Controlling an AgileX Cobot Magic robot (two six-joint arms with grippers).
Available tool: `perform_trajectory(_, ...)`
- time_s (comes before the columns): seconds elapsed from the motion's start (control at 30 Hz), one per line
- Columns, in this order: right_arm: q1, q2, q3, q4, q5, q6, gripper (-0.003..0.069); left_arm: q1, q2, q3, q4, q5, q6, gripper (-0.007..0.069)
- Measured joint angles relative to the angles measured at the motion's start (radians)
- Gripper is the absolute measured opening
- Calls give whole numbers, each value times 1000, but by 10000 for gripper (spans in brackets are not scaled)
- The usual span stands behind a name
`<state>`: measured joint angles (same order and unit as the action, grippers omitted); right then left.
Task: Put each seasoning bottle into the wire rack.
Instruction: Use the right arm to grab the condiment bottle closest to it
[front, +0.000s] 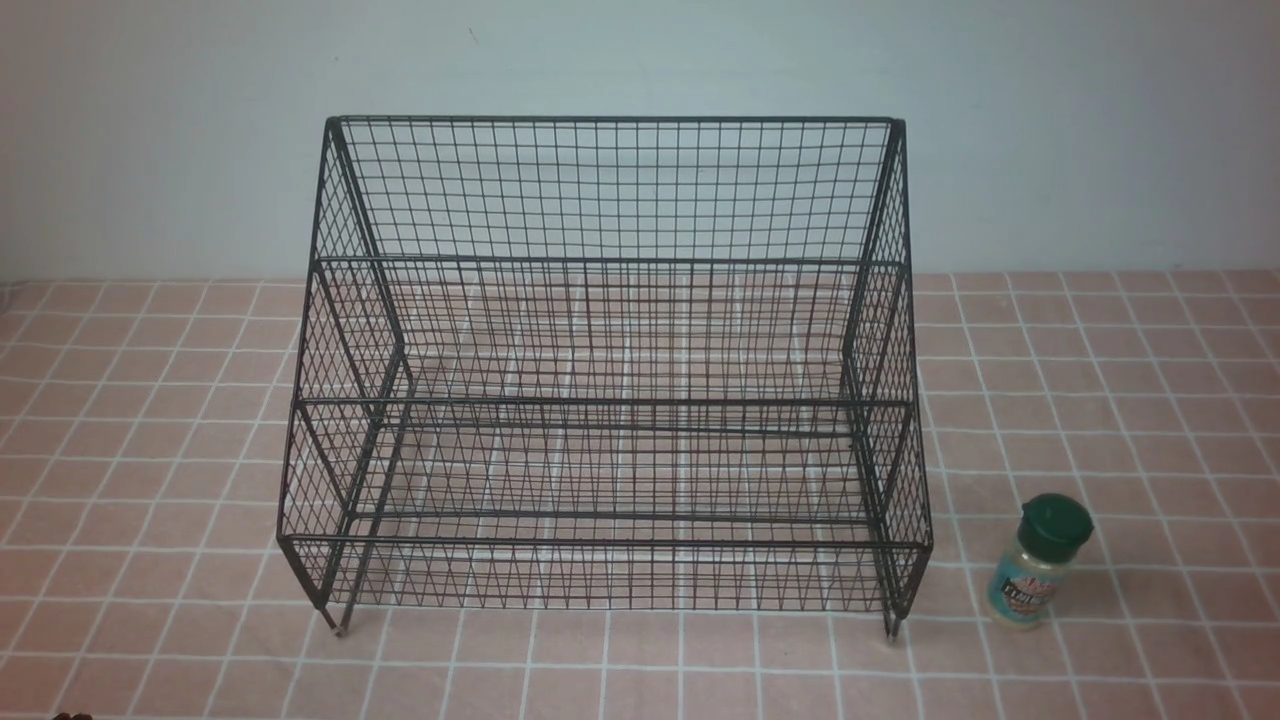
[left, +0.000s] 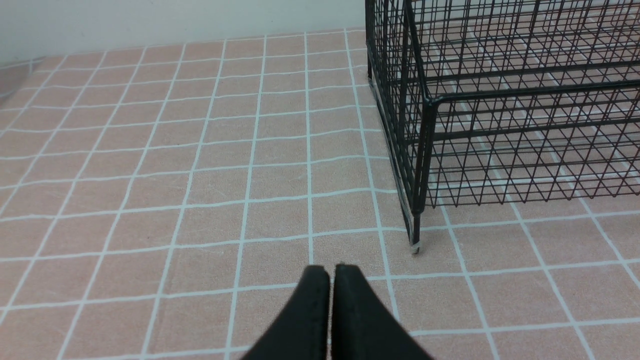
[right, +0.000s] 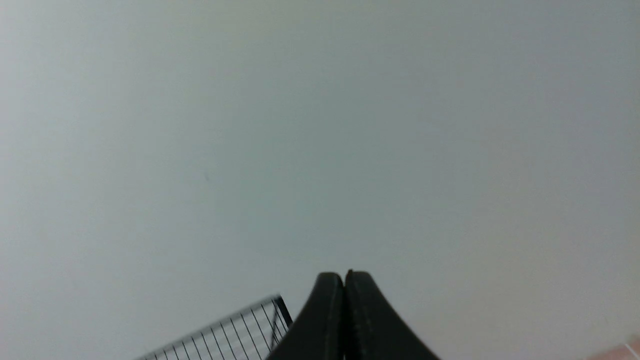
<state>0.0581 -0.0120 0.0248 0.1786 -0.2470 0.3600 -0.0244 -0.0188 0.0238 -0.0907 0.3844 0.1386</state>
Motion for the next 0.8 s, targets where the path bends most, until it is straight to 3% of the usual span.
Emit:
perform_trajectory(0.2,0,75,-135,-91,-5,17,-15,0,0,0,0,0,0,-7)
perform_trajectory(0.37,0,341,-322,-340,75,28,-15,0,0,0,0,0,0,-7)
perform_trajectory(0.67,0,768,-348,-658,-37,198,5,0,0,0,0,0,0,-7)
perform_trajectory(0.8,0,912,-348,-799,-64,314,52,0,0,0,0,0,0,-7)
